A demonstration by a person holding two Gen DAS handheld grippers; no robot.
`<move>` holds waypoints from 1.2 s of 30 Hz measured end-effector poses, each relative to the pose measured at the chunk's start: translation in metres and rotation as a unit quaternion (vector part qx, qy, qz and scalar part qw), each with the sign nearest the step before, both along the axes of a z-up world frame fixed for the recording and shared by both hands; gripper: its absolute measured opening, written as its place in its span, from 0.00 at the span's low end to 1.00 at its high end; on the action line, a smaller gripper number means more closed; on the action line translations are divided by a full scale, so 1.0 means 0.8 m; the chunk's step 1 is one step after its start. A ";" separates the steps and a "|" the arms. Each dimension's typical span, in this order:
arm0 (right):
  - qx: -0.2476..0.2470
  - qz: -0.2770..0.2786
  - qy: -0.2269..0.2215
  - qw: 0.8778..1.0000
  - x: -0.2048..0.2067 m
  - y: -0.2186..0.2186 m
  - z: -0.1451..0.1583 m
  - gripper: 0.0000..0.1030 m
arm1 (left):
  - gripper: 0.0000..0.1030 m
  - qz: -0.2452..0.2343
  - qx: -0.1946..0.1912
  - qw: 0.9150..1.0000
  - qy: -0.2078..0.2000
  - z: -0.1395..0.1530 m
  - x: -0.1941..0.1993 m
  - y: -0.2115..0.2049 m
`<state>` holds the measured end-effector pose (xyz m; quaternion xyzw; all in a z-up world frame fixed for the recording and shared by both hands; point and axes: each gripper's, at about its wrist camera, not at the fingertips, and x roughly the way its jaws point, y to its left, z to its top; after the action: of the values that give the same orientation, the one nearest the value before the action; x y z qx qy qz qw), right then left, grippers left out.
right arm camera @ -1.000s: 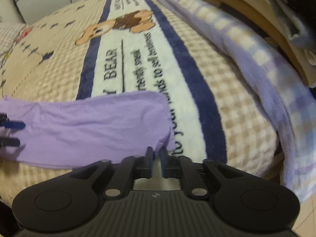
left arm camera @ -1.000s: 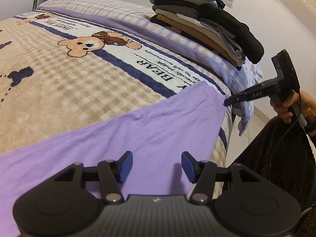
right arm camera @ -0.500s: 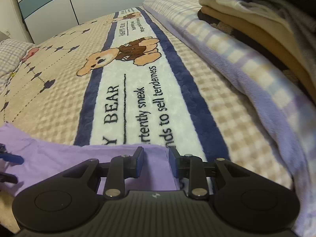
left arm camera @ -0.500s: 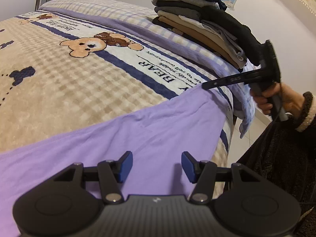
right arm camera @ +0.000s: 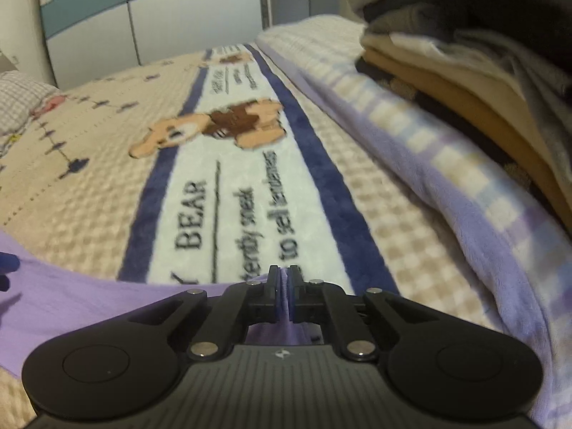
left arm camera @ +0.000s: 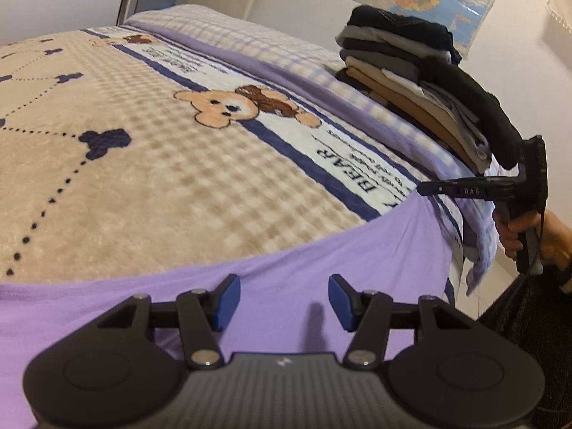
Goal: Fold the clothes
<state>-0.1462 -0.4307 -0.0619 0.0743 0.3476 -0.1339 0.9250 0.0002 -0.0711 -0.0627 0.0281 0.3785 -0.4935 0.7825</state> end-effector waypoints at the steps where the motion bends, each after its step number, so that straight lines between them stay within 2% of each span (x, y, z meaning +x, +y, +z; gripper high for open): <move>1: -0.003 -0.001 0.011 1.000 0.003 -0.001 -0.004 0.04 | 0.56 0.001 0.003 1.000 0.000 -0.002 0.001 -0.001; 3: -0.003 0.000 0.027 1.000 0.007 0.000 -0.012 0.04 | 0.56 0.003 0.007 1.000 -0.001 -0.006 0.000 -0.002; 7: 0.003 -0.004 0.027 1.000 0.007 0.001 -0.014 0.06 | 0.58 0.008 0.005 1.000 -0.003 -0.003 -0.002 -0.001; 9: 0.016 -0.012 0.020 1.000 0.004 -0.002 -0.012 0.11 | 0.59 0.014 0.000 1.000 -0.006 0.004 -0.003 0.003; 11: 0.029 -0.021 0.014 0.999 0.001 -0.006 -0.011 0.21 | 0.60 0.026 -0.006 1.000 -0.015 0.011 -0.005 0.012; 13: 0.032 -0.029 0.010 0.999 -0.001 -0.007 -0.011 0.26 | 0.61 0.040 -0.011 0.999 -0.024 0.018 -0.007 0.024; 16: 0.038 -0.040 0.005 0.998 -0.004 -0.006 -0.011 0.27 | 0.61 0.062 -0.011 0.997 -0.036 0.023 -0.008 0.042; 21: 0.010 -0.040 -0.010 0.999 -0.007 0.008 -0.001 0.29 | 0.61 0.108 -0.001 0.993 -0.042 0.023 -0.004 0.078; 23: -0.002 -0.040 -0.013 0.999 -0.006 0.013 0.001 0.37 | 0.61 0.127 0.003 0.991 -0.042 0.022 -0.005 0.093; 25: -0.005 -0.047 -0.008 0.999 -0.004 0.016 0.001 0.38 | 0.61 0.142 0.008 0.989 -0.044 0.019 -0.006 0.106; 28: 0.007 -0.062 0.001 0.998 -0.001 0.016 0.001 0.38 | 0.61 0.155 0.013 0.987 -0.043 0.018 -0.010 0.119; 36: 0.080 -0.108 0.003 0.991 -0.022 0.022 0.019 0.40 | 0.62 0.164 0.019 0.985 -0.058 0.030 -0.024 0.128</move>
<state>-0.1637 -0.4128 -0.0470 0.1853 0.3497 -0.2051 0.8951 -0.0193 0.0313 -0.0389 0.0092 0.3416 -0.3488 0.8727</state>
